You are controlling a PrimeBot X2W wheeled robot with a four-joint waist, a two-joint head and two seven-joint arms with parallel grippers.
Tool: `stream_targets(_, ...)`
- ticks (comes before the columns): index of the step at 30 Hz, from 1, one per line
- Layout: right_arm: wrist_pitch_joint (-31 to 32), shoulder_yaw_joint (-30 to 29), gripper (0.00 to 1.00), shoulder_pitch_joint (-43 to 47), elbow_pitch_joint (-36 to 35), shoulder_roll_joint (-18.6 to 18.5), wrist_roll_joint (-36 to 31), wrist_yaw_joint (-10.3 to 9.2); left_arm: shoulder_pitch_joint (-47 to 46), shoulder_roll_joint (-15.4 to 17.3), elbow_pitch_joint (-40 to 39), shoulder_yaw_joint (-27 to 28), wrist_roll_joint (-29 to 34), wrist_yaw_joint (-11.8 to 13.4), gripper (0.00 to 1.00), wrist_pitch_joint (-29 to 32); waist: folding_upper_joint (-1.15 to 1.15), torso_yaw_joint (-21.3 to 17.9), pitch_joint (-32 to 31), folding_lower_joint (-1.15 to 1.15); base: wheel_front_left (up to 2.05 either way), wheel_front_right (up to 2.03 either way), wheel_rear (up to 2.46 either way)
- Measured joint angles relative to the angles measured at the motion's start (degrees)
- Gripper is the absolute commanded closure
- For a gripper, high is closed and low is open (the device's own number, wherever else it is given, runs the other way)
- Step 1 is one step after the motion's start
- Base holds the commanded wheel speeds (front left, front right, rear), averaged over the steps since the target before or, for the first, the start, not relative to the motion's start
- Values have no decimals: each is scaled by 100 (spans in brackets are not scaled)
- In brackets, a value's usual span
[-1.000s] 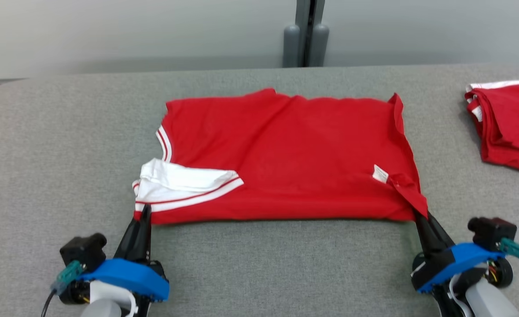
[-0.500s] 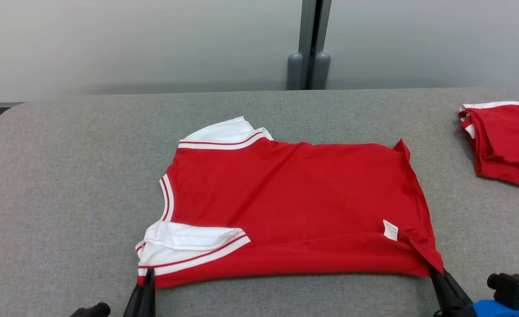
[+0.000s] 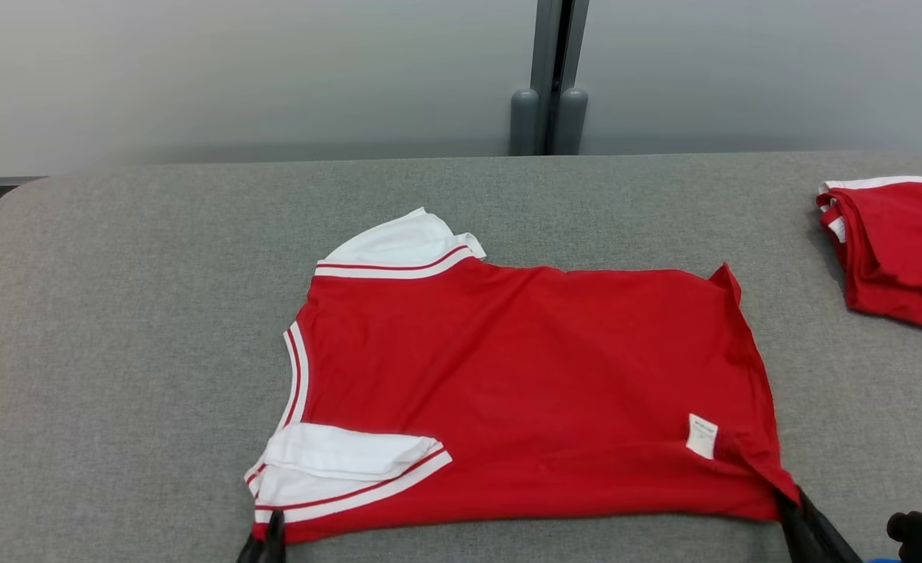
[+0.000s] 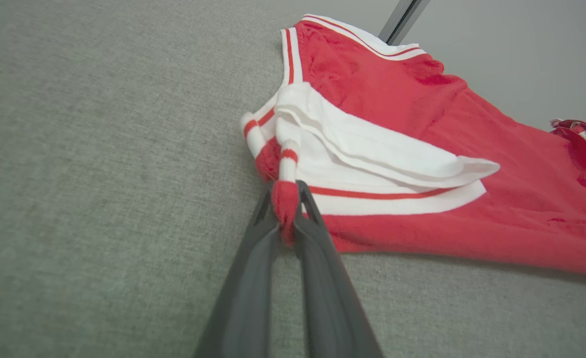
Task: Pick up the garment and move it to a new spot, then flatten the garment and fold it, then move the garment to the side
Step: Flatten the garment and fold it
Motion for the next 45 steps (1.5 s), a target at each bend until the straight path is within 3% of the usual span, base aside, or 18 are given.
stream_targets(1, 29, -32, 0, -2, -27, 23, -58, 0, -15, -8, -21, 45, 71, 1, 0, 0, 0, -6, -1, 0, 0, 0, 0)
stream_targets(12, -441, -270, 0, -316, -522, 118, -505, -1, -366, -87, -833, 848, 775, -3, 0, -1, 0, -84, -45, 1, 0, 0, 0)
stream_targets(23, -1006, -78, 0, -992, -568, 379, -1016, -1, -732, -121, -1495, 1183, 1307, -13, 0, 0, 0, -174, -93, 1, 0, 0, 0)
stream_targets(45, -1229, 175, 0, -1445, 74, 697, -1713, -1, -1306, -123, -725, 1093, 2097, 73, 0, 0, 0, -213, -132, 1, 0, 0, 0)
